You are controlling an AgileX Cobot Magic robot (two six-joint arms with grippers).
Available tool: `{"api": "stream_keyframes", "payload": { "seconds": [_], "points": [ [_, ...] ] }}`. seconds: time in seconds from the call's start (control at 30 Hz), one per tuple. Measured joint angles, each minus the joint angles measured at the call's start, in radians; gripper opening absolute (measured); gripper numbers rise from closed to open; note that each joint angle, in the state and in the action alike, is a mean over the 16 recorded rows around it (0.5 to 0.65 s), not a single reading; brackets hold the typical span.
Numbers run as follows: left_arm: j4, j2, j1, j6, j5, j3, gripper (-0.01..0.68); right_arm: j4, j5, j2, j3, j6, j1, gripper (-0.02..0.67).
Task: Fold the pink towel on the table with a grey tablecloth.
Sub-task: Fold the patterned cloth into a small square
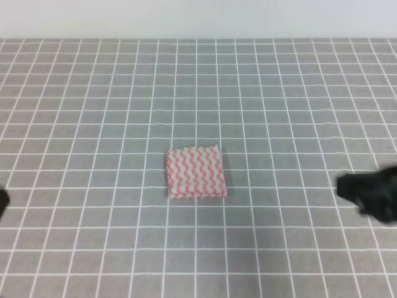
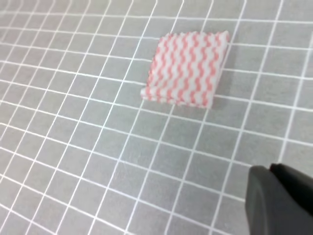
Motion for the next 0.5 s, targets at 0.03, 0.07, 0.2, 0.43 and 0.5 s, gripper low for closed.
{"api": "stream_keyframes", "payload": {
  "seconds": [0.03,0.07,0.2,0.43,0.5],
  "points": [
    [0.003,-0.031,0.000,0.000,0.000,0.023,-0.003,0.000,-0.015,-0.044,0.034,0.000,0.000,-0.015],
    [0.006,-0.059,0.000,0.000,0.000,0.047,-0.003,0.000,-0.031,-0.090,0.068,0.000,0.000,-0.015],
    [0.013,-0.146,0.000,0.000,-0.012,0.134,-0.003,0.001,-0.112,-0.274,0.202,-0.010,0.000,-0.015],
    [0.014,-0.213,0.000,0.000,-0.045,0.254,-0.002,0.017,-0.284,-0.562,0.396,-0.033,0.000,-0.015],
    [0.015,-0.219,0.000,0.000,-0.053,0.281,-0.002,0.021,-0.326,-0.621,0.437,-0.040,0.000,-0.015]
  ]
}}
